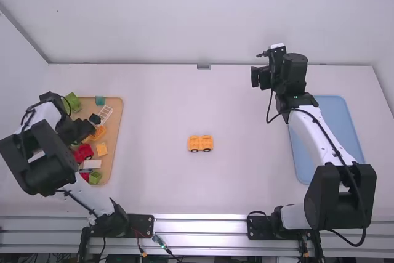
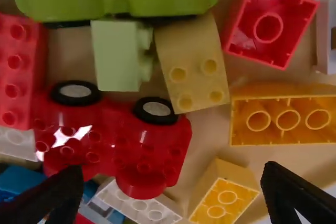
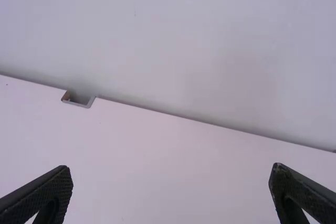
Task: Assemble lego blocks to make yellow taxi
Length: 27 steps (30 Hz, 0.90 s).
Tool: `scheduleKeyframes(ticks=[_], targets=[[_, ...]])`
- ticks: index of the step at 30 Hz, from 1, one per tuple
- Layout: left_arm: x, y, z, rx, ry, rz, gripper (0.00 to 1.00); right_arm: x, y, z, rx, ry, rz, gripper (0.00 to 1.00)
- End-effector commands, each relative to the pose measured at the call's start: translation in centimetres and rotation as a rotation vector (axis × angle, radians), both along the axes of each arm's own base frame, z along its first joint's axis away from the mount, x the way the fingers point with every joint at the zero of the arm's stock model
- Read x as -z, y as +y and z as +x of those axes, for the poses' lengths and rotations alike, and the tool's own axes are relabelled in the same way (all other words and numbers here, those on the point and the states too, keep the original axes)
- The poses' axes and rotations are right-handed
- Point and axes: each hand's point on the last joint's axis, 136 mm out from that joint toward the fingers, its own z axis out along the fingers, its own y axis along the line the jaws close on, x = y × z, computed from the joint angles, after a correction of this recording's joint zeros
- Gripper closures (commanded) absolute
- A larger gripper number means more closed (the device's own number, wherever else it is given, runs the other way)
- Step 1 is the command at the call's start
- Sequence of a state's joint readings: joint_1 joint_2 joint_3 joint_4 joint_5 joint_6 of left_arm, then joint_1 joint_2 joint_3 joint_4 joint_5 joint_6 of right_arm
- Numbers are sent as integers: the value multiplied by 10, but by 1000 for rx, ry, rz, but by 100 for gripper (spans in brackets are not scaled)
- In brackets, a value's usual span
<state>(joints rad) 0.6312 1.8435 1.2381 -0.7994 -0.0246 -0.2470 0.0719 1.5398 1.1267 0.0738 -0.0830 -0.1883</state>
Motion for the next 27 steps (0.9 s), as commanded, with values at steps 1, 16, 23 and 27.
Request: scheduleKeyframes(ticks=[1, 16, 23, 27], targets=[[0, -10, 4, 0, -32, -31, 12, -31, 1, 2, 1, -69, 8, 1], [8, -29, -1, -21, -22, -97, 19, -32, 0, 3, 2, -72, 8, 1], [7, -28, -13, -85, 82, 2, 29, -32, 1, 3, 1, -71, 9, 1], [7, -28, -10, -89, 82, 22, 35, -32, 0, 3, 3, -71, 8, 1]])
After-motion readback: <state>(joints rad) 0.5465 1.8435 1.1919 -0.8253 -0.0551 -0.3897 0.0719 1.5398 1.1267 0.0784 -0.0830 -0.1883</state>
